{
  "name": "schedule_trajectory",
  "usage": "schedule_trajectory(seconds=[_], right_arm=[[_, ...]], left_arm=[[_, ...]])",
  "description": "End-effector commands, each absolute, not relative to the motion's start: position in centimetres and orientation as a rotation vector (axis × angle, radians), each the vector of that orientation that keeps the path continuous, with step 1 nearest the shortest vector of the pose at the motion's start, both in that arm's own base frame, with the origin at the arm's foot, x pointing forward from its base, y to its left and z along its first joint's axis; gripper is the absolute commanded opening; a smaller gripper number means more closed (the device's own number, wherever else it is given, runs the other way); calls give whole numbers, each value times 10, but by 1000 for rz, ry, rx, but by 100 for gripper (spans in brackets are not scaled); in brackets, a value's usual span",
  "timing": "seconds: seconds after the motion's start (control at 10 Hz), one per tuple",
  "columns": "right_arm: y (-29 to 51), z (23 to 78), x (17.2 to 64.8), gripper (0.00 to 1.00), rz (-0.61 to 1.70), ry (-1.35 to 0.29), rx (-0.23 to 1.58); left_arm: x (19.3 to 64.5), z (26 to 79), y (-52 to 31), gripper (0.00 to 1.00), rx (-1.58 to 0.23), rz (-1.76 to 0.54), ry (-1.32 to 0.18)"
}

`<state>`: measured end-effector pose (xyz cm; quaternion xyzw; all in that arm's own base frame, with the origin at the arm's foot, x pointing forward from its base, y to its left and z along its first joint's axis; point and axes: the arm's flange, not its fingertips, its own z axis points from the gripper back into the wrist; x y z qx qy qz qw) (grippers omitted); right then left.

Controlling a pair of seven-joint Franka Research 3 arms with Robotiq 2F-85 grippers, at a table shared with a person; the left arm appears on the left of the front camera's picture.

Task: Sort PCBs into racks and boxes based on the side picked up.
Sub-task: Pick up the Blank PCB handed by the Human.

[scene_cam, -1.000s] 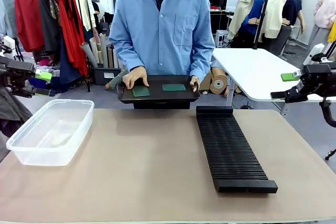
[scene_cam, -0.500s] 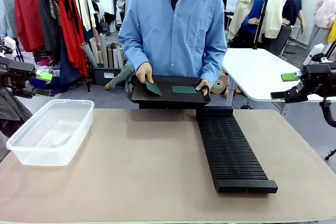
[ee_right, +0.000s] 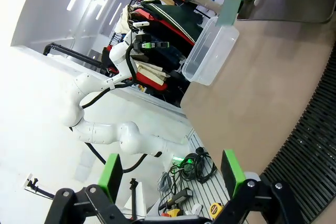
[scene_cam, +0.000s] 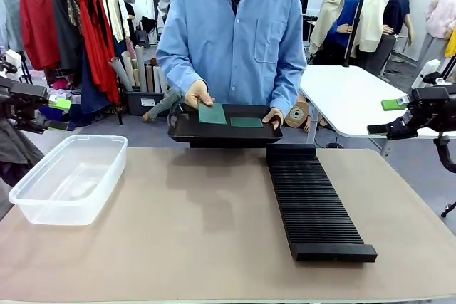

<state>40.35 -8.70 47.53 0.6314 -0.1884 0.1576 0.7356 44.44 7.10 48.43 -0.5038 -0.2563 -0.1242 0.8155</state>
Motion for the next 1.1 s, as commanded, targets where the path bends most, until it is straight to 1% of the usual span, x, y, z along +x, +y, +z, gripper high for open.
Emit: schedule_trajectory(seconds=[0.0, 0.7, 0.8, 1.0], right_arm=[[-87, 477, 404, 100, 341, -409, 1393], [-87, 477, 404, 100, 341, -409, 1393], [-87, 477, 404, 100, 341, -409, 1393], [-87, 477, 404, 100, 341, -409, 1393]], left_arm=[[444, 486, 71, 100, -1076, -255, -548], [444, 484, 71, 100, -1074, -265, -547], [452, 479, 68, 100, -1094, -272, -514], [468, 467, 52, 100, -1188, -312, -451]])
